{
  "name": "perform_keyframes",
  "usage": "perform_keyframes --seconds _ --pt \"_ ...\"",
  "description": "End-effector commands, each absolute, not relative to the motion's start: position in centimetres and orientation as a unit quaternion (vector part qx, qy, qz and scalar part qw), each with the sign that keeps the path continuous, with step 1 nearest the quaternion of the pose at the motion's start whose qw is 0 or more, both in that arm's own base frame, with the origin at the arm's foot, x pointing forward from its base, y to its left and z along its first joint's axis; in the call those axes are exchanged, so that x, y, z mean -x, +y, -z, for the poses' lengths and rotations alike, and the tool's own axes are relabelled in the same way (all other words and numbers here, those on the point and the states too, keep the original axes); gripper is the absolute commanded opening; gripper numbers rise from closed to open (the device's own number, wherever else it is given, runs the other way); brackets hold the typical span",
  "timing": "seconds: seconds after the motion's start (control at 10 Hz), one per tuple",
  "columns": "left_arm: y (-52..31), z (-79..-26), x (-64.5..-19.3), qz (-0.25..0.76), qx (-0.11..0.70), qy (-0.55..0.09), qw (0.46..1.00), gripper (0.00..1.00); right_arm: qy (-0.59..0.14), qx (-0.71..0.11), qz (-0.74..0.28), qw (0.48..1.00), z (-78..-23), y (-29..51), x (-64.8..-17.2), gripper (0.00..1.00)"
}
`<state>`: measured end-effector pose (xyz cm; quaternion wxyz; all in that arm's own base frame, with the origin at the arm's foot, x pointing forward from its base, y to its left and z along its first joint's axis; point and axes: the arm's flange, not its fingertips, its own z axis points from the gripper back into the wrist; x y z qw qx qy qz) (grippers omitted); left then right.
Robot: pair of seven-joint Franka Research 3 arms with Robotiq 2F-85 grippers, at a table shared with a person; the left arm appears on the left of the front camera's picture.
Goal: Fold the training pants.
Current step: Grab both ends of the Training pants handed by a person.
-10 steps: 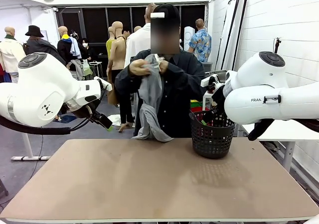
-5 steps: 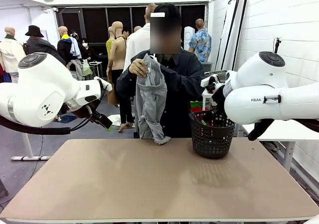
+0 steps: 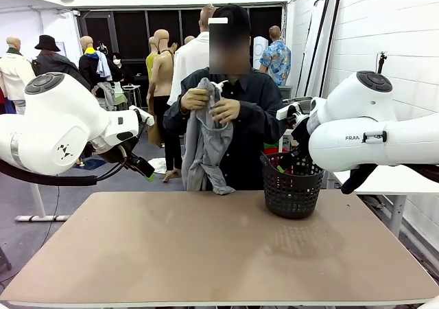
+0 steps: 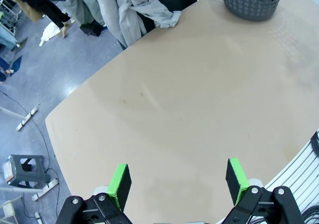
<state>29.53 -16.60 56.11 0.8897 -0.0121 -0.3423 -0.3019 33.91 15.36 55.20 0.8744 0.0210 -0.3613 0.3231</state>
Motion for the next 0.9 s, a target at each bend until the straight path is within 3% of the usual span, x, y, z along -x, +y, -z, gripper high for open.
perform_keyframes --seconds 0.0,0.8 --pt "-16.6 -55.98 -29.52 0.306 0.011 -0.34 0.889 1.0 -0.361 -0.021 -0.323 0.874 -55.2 15.34 -33.92 1.0" --pt "-16.6 -55.98 -29.52 0.306 0.011 -0.34 0.889 1.0 -0.361 -0.021 -0.323 0.874 -55.2 15.34 -33.92 1.0"
